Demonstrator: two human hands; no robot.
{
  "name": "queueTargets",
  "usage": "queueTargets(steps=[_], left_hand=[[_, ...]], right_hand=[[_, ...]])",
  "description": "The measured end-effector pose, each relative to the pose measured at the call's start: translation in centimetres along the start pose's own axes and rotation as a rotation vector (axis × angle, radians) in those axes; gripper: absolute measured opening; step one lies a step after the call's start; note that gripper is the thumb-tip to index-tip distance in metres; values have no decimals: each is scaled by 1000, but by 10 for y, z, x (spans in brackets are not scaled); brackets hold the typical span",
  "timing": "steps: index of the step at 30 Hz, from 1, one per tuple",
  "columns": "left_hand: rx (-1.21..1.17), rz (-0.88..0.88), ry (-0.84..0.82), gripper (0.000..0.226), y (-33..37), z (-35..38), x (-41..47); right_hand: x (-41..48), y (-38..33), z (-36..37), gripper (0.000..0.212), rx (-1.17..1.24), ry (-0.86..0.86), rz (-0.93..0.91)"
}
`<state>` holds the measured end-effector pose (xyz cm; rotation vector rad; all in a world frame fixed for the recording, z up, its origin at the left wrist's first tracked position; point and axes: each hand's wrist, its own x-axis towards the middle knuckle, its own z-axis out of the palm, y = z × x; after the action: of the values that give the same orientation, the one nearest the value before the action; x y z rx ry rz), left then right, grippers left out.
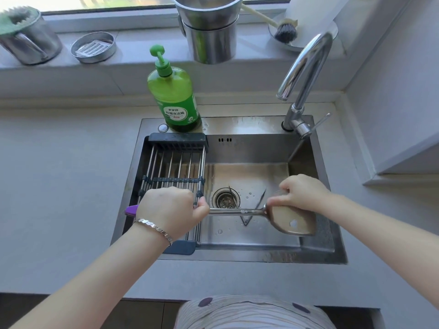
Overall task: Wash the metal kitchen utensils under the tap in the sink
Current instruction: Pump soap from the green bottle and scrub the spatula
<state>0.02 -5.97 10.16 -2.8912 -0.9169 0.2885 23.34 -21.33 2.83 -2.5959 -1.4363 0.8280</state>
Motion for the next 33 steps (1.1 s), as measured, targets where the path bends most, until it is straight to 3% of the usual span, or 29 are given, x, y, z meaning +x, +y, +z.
queueTargets(steps=[5, 9, 14, 16, 21, 26, 30, 33], left_hand=[[-71, -91, -48, 50, 1, 3, 7], [-109, -156, -118, 48, 3, 9, 9], [-160, -220, -140, 52, -4, 13, 13], [-146, -213, -127, 52, -5, 12, 14], [-111, -164, -100, 54, 1, 9, 18], [-148, -163, -99, 52, 2, 9, 33], [-177, -165, -156, 51, 2, 16, 35], [-152, -132, -180, 53, 6, 22, 33]], right_hand=[[3, 5, -4, 33, 636, 218, 260], [-4, -1, 4, 26, 1010, 67, 560], [-15, -24, 20, 17, 1711, 128, 616], [-17, -36, 24, 18, 1854, 205, 627], [-5, -37, 17, 20, 1721, 397, 771], [9, -28, 6, 36, 1665, 401, 816], [8, -20, 16, 18, 1633, 375, 683], [5, -13, 26, 32, 1537, 321, 650]])
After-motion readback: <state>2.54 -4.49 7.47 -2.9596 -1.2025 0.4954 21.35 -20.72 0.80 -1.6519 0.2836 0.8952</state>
